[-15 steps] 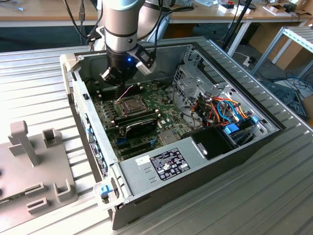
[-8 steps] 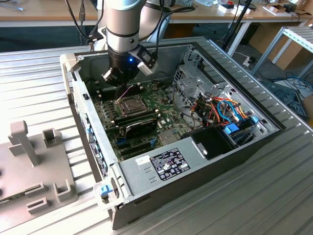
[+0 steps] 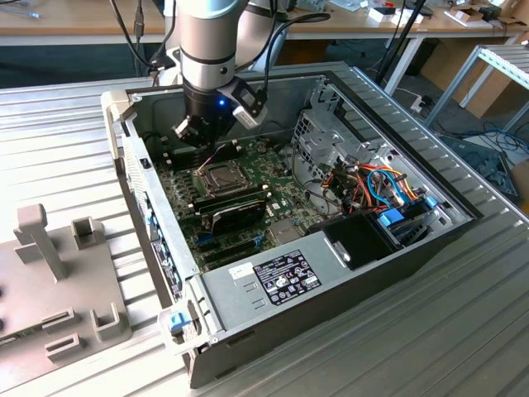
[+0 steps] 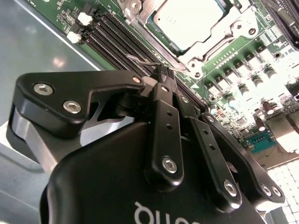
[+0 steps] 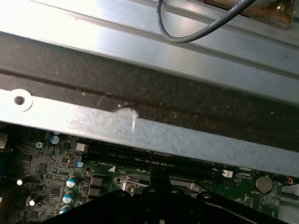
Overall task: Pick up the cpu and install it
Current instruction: 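Install the first cpu locking lever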
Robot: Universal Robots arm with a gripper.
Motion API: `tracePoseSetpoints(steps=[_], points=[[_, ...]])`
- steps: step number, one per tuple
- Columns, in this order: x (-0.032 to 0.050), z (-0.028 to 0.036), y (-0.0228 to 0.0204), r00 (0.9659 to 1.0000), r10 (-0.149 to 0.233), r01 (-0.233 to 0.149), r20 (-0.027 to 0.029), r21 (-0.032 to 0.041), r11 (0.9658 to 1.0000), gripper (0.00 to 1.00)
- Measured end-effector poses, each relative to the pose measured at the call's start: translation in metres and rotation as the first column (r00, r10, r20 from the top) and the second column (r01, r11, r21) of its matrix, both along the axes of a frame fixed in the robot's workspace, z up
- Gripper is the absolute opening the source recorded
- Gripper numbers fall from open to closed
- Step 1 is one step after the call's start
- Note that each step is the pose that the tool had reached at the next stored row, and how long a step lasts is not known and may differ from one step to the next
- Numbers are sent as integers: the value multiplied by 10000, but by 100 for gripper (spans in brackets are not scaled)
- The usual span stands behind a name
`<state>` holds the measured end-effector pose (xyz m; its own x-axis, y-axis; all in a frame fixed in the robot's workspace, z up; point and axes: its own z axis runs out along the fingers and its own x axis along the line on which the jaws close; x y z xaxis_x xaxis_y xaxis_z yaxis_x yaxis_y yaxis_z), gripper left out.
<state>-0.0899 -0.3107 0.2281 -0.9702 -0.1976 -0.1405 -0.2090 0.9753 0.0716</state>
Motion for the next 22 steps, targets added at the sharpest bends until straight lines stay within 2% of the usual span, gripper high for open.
tracePoseSetpoints(steps=[8,22], points=[[8,-42,0,10000,-1,1,-1,0,10000,11],[30,-64,0,10000,-2,2,-2,-6,10000,11]])
